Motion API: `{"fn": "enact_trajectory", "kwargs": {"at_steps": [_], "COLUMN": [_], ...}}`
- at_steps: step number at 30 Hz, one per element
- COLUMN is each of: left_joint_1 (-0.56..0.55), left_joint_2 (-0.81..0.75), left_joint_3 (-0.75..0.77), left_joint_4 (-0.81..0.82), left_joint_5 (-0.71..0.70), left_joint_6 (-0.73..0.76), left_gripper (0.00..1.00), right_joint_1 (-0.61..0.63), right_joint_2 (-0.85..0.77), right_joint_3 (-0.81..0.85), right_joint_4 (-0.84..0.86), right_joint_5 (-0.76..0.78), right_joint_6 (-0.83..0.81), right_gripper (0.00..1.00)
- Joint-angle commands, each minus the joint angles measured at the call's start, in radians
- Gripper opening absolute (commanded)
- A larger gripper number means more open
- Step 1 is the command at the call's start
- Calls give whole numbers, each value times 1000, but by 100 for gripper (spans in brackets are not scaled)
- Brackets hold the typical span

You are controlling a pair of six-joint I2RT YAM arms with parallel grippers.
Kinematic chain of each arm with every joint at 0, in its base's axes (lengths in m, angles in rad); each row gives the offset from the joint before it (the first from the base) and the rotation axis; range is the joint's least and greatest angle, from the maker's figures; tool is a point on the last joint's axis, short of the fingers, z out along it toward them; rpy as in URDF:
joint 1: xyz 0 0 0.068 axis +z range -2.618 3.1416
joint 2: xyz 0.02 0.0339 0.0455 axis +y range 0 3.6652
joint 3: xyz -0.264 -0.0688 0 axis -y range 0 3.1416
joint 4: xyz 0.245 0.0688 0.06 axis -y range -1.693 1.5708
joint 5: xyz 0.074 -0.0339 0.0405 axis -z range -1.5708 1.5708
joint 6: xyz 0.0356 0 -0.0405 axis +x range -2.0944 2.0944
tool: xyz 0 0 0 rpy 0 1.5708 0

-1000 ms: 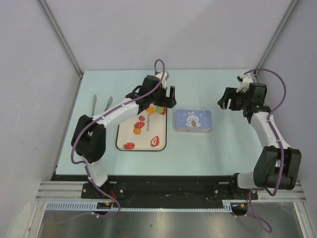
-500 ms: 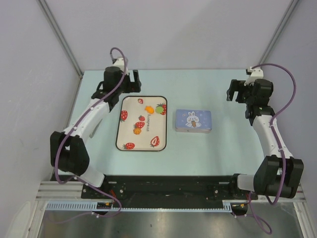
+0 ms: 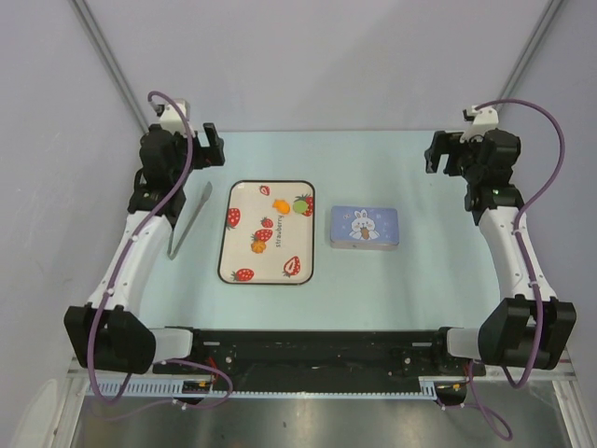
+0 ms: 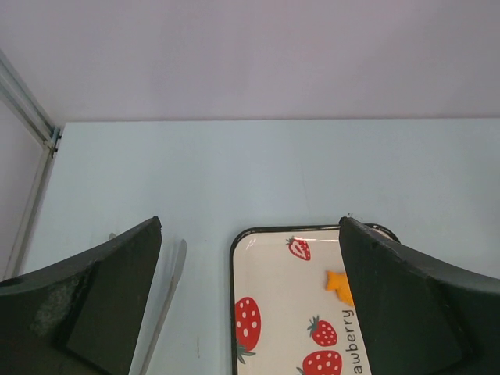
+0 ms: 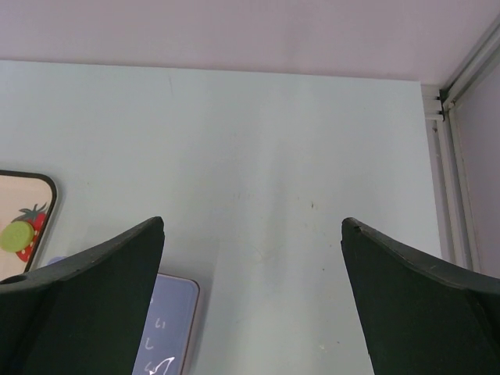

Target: Pack the cookies

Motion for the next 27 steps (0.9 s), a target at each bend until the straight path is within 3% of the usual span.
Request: {"fn": "enact_trajectory", "kwargs": {"at_steps": [1, 27], "left_joint_1": [-3, -3], "left_joint_2": [-60, -123], "left_joint_3": [-22, -85], "left_joint_4": [74, 162], "left_joint_5": [-1, -12], "left_joint_6": [26, 26], "left_gripper": [100, 100], "right_joint_1": [30, 59], "right_joint_2": [12, -6], "right_joint_3": [67, 78], "right_joint_4": [22, 37], "right_joint_5": [19, 44], "right_joint_6": [0, -20], "right_gripper": [100, 100]}}
